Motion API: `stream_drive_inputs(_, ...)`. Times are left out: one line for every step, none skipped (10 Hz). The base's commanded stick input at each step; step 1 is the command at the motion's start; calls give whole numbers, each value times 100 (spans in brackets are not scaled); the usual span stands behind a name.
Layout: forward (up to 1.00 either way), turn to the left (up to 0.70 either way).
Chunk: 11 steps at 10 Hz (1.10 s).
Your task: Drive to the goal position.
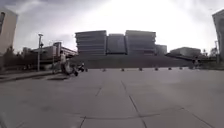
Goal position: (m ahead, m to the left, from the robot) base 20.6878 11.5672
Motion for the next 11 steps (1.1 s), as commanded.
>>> stream_drive_inputs(85,0)
stream_drive_inputs(85,0)
stream_drive_inputs(85,0)
stream_drive_inputs(85,0)
stream_drive_inputs(85,0)
stream_drive_inputs(85,0)
stream_drive_inputs(85,0)
stream_drive_inputs(85,0)
stream_drive_inputs(85,0)
stream_drive_inputs(85,0)
stream_drive_inputs(85,0)
